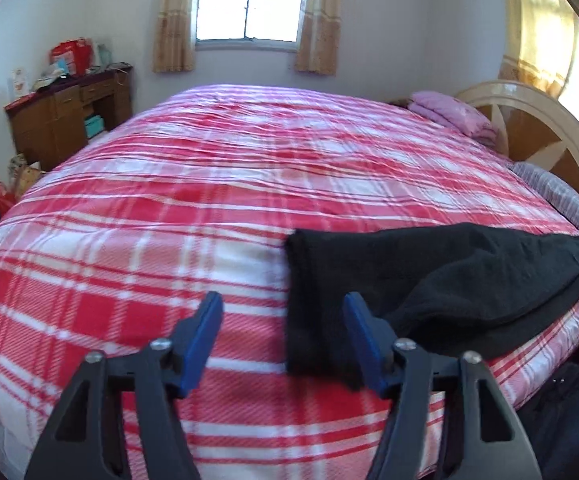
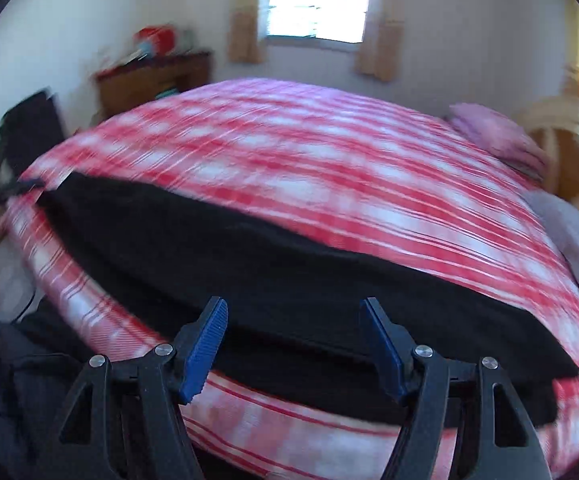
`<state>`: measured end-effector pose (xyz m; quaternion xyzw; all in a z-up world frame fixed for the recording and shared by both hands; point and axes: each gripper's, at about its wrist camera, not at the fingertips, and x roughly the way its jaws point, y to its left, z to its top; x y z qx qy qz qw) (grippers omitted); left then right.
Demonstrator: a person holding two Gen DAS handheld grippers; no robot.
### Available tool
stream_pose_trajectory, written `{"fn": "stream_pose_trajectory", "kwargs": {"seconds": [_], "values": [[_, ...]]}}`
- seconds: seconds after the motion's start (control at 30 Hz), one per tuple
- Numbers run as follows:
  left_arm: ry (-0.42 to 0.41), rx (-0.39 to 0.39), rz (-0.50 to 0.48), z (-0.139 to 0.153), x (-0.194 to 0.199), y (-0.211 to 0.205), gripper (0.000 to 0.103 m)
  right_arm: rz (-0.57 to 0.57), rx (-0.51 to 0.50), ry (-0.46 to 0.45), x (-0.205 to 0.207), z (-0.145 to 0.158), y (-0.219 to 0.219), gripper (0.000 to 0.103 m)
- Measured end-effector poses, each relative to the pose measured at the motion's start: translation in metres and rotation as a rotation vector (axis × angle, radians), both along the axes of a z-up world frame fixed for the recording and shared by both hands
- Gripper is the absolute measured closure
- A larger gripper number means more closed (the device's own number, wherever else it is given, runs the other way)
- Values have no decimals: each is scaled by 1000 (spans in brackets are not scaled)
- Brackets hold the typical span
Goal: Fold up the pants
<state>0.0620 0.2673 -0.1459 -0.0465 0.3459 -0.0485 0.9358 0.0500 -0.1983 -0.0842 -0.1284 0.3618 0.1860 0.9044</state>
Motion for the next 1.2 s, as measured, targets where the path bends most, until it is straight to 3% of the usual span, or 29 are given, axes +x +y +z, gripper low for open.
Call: {"fn": "stream_pose_trajectory", "kwargs": {"seconds": [0.13, 0.27, 0.4, 0.6, 0.77, 0.93, 1.03, 1.13, 1.2], "values": [[67, 39, -39, -2, 25, -27, 55, 137, -38, 39, 14, -27, 65, 33], [174, 47, -14, -17, 47, -32, 61, 197, -83, 33, 19, -45, 103, 33], [185, 5, 13, -17, 52, -27, 64, 194, -126, 43, 30, -61, 115, 33], [195, -8, 28, -11, 63, -29, 91, 179, -133, 68, 37, -74, 118, 33], [192, -26, 32, 0, 67, -26, 94, 173, -161, 51, 37, -79, 118, 34], [166, -79, 60, 16, 75, -10, 94, 217, -221, 15, 29, -84, 129, 45], [202, -82, 42, 10, 90, -5, 94, 235, -261, -9, 25, -86, 136, 52], [233, -81, 40, 1, 98, -4, 94, 251, -276, -16, 23, -86, 140, 65], [231, -92, 39, -1, 97, -4, 94, 265, -283, -24, 20, -86, 143, 81]]}}
